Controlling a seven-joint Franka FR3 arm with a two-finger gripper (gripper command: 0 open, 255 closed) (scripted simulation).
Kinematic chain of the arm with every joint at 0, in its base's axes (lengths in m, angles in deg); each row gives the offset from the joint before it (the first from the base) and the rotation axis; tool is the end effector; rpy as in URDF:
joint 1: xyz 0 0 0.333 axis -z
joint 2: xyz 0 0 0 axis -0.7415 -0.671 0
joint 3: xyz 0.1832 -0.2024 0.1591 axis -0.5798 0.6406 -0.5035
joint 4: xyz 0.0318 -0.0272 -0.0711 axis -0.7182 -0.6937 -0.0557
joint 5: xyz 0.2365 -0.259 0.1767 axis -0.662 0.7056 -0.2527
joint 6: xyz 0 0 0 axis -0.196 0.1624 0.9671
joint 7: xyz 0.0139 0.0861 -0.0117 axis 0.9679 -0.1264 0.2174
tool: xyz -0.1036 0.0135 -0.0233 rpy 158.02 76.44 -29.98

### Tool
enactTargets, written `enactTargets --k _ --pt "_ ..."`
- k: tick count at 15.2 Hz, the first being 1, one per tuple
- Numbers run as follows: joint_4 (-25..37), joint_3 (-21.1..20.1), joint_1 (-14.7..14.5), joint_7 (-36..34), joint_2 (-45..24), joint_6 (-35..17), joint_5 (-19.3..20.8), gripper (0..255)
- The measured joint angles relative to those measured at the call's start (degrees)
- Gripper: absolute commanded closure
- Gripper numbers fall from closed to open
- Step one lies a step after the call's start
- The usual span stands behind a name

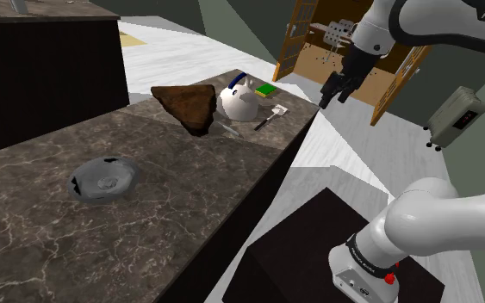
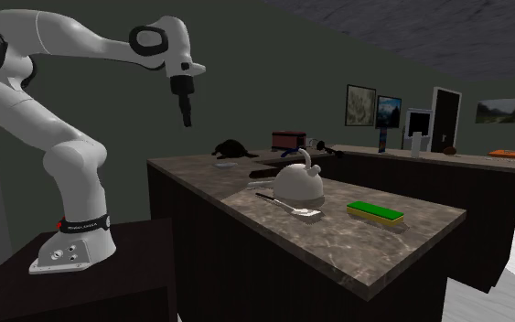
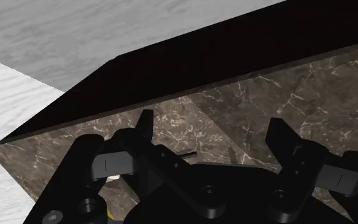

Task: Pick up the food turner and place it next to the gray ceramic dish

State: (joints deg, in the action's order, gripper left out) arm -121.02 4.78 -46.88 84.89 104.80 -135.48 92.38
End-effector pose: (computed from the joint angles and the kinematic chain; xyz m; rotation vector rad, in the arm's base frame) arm 0.3184 -0.0195 0.5885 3.0828 -0.1064 0.1507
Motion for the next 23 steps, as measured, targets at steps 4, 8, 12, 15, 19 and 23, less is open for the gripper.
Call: enactTargets --k 4,8,12,15,19,23 --pt "1.62 -0.78 1.21 -4.09 -5.26 -3.01 -0.74 0" --pt "4.81 -2.38 3.21 -12.2 -14.21 -7.54 -2.02 0" --pt "8.36 -3.1 5.3 -19.83 -22.59 -11.23 -2.77 0" --pt "12.67 -3.21 6.71 -25.29 -29.99 -13.53 -3.17 0" --pt "17.77 -2.94 8.14 -32.5 -38.87 -16.32 -3.73 0" --pt "23.15 -1.75 9.55 -38.66 -46.94 -18.05 -4.56 0"
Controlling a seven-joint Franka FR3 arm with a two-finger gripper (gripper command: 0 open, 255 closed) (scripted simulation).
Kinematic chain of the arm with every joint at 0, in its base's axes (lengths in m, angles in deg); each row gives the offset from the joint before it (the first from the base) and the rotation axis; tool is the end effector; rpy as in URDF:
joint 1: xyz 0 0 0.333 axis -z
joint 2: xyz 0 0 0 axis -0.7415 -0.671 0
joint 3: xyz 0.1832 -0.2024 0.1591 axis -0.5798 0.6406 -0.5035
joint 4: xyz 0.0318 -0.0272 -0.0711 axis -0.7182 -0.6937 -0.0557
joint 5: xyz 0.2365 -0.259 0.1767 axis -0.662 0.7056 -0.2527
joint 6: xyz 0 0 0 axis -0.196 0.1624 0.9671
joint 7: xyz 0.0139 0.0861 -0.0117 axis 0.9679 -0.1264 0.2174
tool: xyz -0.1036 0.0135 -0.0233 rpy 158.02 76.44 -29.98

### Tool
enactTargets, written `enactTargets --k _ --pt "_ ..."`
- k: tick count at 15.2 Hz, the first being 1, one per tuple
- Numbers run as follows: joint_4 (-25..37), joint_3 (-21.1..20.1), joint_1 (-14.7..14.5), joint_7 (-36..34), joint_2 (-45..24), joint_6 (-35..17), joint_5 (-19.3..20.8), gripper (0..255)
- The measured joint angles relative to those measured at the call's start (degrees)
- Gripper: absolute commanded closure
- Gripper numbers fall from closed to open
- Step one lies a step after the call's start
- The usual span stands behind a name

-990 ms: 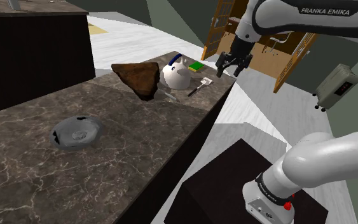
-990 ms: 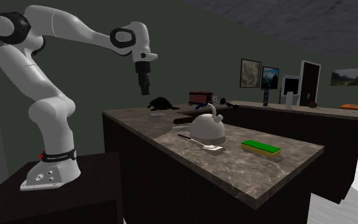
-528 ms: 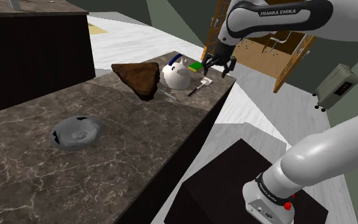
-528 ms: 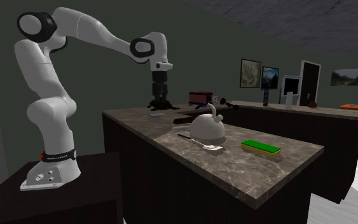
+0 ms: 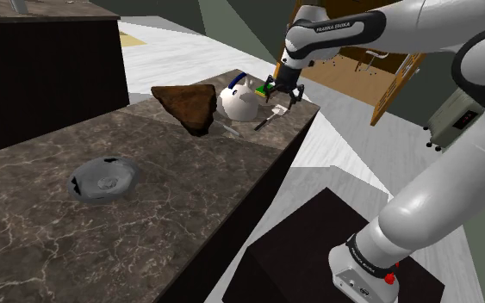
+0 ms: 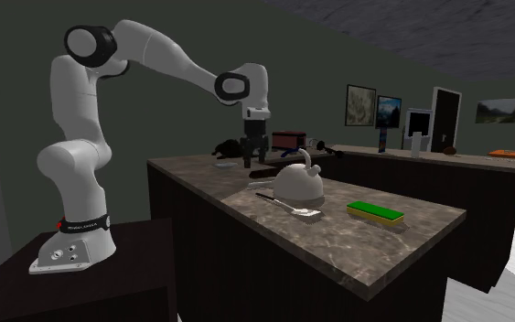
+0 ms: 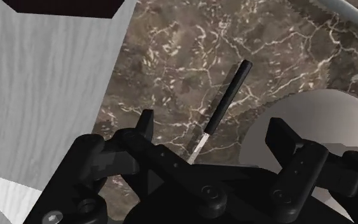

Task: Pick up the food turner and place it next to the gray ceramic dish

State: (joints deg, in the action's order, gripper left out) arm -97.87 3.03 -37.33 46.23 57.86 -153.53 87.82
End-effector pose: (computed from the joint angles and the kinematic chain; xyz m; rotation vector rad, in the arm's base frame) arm 0.5547 -0.0958 0.4487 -2.8229 1.3553 0.0092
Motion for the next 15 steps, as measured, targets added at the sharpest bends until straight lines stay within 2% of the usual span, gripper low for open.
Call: enactTargets --k 9,15 --pt "15.37 3.33 2.81 -12.35 -17.92 -0.65 -3.58 0" --pt "14.71 3.63 3.21 -13.08 -20.89 -4.09 -4.25 0"
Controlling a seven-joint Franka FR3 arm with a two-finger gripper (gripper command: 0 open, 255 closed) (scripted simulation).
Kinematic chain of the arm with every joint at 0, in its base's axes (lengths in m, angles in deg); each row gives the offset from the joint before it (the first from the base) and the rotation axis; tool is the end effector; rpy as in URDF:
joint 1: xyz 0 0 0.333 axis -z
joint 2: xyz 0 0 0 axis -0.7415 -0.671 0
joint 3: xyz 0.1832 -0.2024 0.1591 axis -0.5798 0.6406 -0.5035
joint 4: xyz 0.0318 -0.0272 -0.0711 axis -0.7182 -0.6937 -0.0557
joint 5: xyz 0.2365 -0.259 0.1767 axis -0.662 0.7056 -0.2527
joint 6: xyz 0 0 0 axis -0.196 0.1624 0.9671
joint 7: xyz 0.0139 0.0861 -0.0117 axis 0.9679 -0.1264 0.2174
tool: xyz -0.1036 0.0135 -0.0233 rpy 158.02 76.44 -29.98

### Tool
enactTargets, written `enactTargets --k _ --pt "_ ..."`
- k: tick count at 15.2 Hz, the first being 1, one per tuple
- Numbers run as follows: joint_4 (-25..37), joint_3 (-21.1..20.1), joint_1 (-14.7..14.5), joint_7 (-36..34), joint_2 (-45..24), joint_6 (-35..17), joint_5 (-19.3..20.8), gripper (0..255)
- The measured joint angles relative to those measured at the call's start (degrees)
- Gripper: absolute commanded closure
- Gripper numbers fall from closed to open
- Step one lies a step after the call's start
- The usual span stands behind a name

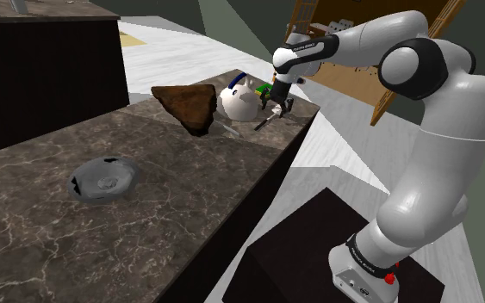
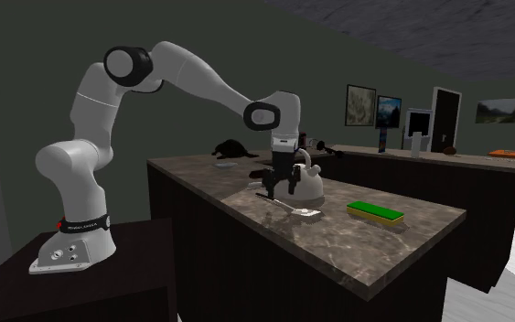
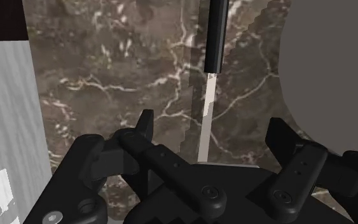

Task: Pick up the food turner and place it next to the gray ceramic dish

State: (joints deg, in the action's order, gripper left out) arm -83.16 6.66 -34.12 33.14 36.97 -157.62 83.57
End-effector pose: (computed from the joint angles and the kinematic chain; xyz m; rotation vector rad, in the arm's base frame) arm 0.6272 -0.1805 0.3515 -2.4895 1.8497 0.0838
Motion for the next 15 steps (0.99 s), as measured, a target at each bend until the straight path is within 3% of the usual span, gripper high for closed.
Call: enactTargets --k 8,9,15 --pt "-0.72 -0.06 -0.04 0.03 -0.85 -1.59 -0.1 0" --pt "-0.72 -0.06 -0.04 0.03 -0.85 -1.59 -0.1 255" --pt "-0.72 -0.06 -0.04 0.03 -0.84 -1.58 -0.1 255"
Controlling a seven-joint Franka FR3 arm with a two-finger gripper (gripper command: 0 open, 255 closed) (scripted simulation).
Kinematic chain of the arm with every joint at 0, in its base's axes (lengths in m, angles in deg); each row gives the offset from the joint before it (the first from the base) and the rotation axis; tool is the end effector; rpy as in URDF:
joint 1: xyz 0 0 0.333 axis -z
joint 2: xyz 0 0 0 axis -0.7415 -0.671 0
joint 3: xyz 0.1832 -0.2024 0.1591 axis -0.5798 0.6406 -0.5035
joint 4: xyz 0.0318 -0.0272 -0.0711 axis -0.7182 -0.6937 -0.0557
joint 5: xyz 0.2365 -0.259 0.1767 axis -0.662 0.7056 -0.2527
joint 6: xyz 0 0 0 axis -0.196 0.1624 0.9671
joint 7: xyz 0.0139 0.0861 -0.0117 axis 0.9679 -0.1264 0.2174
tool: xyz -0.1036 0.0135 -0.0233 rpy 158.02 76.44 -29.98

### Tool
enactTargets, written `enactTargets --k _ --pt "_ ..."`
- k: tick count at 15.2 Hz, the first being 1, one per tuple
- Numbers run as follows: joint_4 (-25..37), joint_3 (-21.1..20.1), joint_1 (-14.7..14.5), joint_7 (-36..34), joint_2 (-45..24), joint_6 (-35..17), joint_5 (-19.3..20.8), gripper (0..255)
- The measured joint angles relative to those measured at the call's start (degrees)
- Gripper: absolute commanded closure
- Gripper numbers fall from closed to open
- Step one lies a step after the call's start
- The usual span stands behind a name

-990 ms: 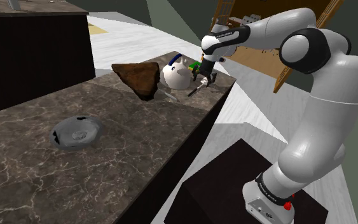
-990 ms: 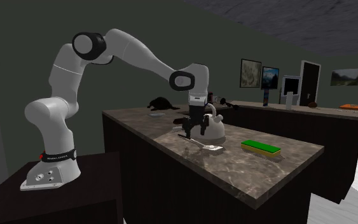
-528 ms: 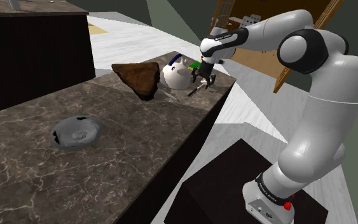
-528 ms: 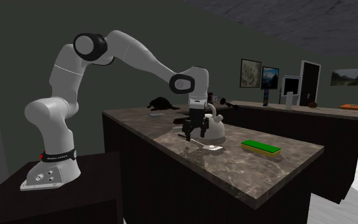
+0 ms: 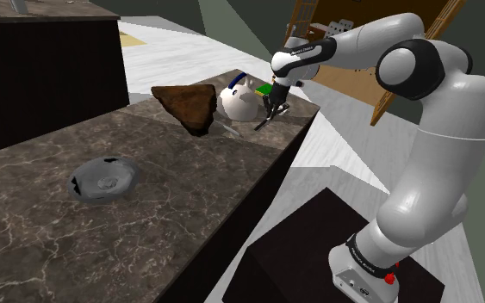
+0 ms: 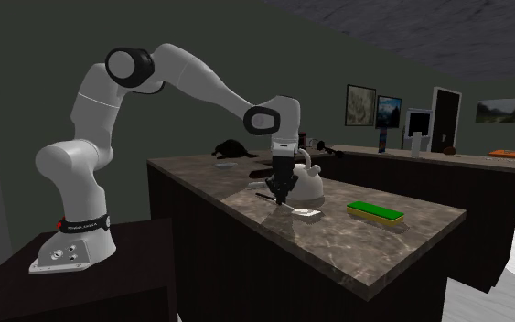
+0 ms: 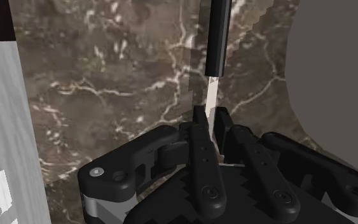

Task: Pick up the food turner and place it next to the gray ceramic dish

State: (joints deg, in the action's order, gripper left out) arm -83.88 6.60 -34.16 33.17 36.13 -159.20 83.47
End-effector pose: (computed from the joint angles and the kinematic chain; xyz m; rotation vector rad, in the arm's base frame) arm 0.6275 -0.1798 0.3386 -2.4891 1.8502 0.0832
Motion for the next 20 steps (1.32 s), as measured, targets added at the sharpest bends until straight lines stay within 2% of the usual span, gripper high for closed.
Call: enactTargets --k 6,20 --pt "0.29 0.02 -0.02 -0.08 0.45 0.74 0.06 255" --pt "5.71 0.21 0.0 -0.69 4.07 9.72 0.55 255"
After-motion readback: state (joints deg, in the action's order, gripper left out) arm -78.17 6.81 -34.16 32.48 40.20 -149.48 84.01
